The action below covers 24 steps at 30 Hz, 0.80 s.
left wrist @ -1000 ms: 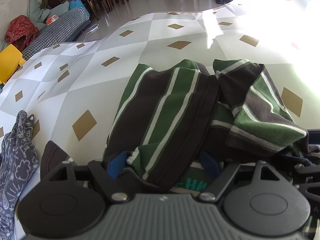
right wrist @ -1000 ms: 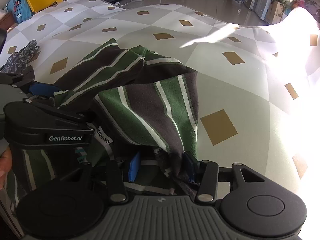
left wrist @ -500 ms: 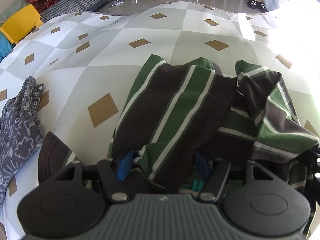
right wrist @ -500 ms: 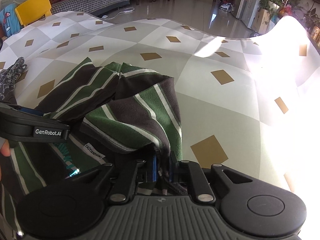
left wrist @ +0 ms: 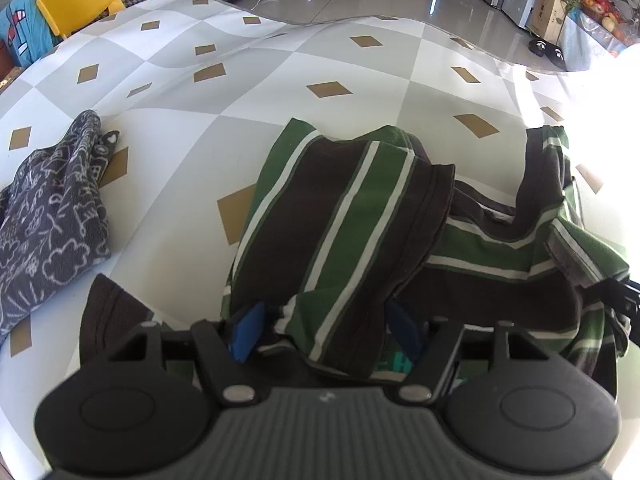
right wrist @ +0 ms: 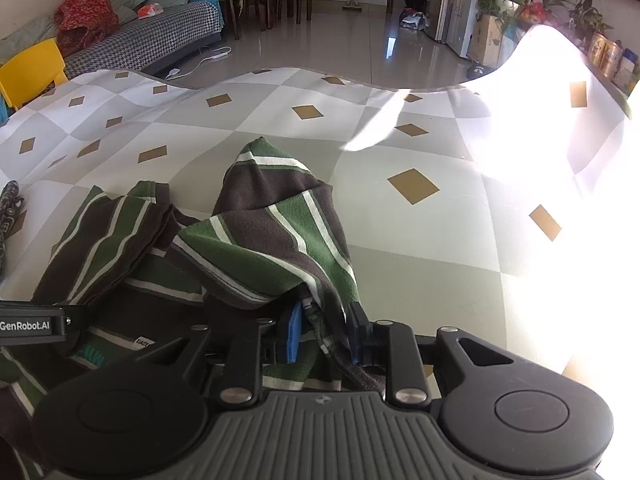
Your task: Fold clothes
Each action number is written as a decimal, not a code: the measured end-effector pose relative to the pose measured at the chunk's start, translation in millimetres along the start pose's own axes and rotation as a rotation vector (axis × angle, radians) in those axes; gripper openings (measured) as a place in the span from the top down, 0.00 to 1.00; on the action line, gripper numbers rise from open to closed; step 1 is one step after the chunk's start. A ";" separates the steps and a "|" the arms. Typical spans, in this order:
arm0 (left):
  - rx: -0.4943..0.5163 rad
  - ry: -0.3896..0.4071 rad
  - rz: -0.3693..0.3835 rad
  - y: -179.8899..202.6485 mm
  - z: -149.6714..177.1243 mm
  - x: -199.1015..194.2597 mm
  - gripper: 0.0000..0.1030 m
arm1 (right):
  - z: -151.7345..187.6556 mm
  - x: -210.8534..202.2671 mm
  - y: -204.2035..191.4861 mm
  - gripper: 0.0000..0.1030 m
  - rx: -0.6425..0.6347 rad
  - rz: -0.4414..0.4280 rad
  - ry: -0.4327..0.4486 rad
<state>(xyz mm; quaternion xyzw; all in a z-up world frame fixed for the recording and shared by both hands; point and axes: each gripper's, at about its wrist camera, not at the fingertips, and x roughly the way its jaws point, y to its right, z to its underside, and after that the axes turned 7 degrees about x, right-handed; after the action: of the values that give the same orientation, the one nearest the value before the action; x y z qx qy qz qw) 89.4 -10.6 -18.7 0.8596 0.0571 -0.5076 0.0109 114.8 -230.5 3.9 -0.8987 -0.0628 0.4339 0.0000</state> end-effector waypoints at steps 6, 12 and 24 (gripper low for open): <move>0.097 0.066 -0.022 9.1 1.8 -7.1 0.22 | 4.9 -9.1 4.6 0.62 -0.031 -0.054 -0.008; 0.181 0.067 -0.018 22.7 9.7 -1.0 0.19 | 11.8 -8.1 9.9 0.61 -0.049 -0.083 -0.041; 0.159 0.064 -0.043 22.9 5.1 6.0 0.21 | 10.1 10.8 9.6 0.60 -0.061 -0.063 -0.037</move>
<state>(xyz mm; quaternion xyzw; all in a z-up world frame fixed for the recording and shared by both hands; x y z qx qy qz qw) 90.3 -33.2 -27.3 0.8721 0.0353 -0.4829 -0.0703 114.6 -239.3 -11.4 -0.8877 -0.1043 0.4482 -0.0146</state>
